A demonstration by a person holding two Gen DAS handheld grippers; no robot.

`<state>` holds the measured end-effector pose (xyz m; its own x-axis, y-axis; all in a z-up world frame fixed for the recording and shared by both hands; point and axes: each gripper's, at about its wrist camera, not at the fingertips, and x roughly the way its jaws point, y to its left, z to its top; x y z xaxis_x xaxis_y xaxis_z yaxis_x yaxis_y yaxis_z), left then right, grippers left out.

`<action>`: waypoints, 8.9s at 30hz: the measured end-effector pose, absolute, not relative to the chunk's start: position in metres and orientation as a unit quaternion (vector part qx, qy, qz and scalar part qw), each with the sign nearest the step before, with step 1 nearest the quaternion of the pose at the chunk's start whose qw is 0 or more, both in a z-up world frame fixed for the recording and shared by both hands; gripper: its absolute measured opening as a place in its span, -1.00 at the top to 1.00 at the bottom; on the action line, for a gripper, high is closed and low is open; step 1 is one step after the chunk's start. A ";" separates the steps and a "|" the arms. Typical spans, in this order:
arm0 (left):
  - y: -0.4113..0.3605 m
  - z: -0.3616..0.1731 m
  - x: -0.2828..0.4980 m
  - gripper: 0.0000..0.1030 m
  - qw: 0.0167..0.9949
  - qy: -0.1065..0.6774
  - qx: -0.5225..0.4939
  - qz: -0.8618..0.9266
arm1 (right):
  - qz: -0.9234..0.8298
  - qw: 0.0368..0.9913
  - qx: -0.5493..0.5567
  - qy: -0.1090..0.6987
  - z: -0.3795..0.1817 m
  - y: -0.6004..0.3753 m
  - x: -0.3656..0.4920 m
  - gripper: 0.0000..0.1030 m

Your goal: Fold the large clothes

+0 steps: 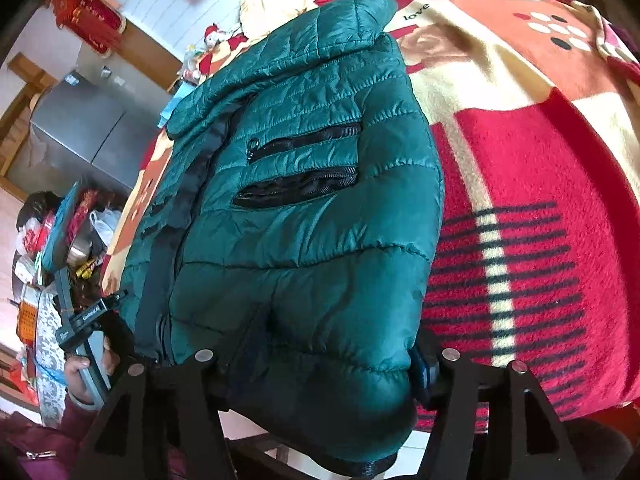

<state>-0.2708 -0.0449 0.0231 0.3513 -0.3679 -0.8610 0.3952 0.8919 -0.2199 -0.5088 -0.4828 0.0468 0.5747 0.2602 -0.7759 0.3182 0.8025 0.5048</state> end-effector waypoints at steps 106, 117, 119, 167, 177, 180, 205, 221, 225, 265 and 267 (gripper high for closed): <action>-0.247 0.086 0.046 -0.71 0.906 0.399 0.024 -0.140 | -0.150 0.899 0.137 0.388 0.129 -0.568 -0.108 -0.68; -0.262 0.065 0.065 -0.71 0.894 0.422 0.058 -0.142 | -0.194 0.864 0.162 0.435 0.086 -0.625 -0.102 -0.80; -0.265 0.060 0.070 -0.71 0.889 0.431 0.056 -0.143 | -0.189 0.859 0.169 0.445 0.077 -0.629 -0.098 -0.86; -0.171 0.061 -0.066 -0.73 0.883 0.437 0.017 -0.170 | -0.179 0.870 0.163 0.430 0.097 -0.536 -0.243 -0.91; -0.165 0.066 -0.086 -0.73 0.881 0.435 0.013 -0.187 | -0.152 0.873 0.183 0.425 0.102 -0.525 -0.269 -0.91; -0.163 0.065 -0.083 -0.73 0.877 0.441 0.002 -0.191 | -0.154 0.872 0.189 0.424 0.102 -0.529 -0.273 -0.92; -0.168 0.040 -0.007 -0.74 0.790 0.527 -0.129 -0.287 | -0.149 0.854 0.272 0.419 0.070 -0.616 -0.246 -1.00; -0.178 0.022 0.005 -0.99 0.774 0.533 -0.153 -0.304 | -0.073 0.843 0.339 0.411 0.044 -0.631 -0.211 -1.00; -0.178 0.026 -0.002 -0.71 0.775 0.525 -0.155 -0.315 | -0.074 0.852 0.332 0.397 0.048 -0.622 -0.216 -0.80; -0.085 0.065 -0.135 -0.53 0.795 0.517 -0.131 -0.289 | -0.120 0.847 0.313 0.413 0.077 -0.557 -0.357 -0.49; -0.081 0.076 -0.148 -0.53 0.816 0.498 -0.108 -0.273 | -0.141 0.854 0.288 0.410 0.087 -0.554 -0.362 -0.50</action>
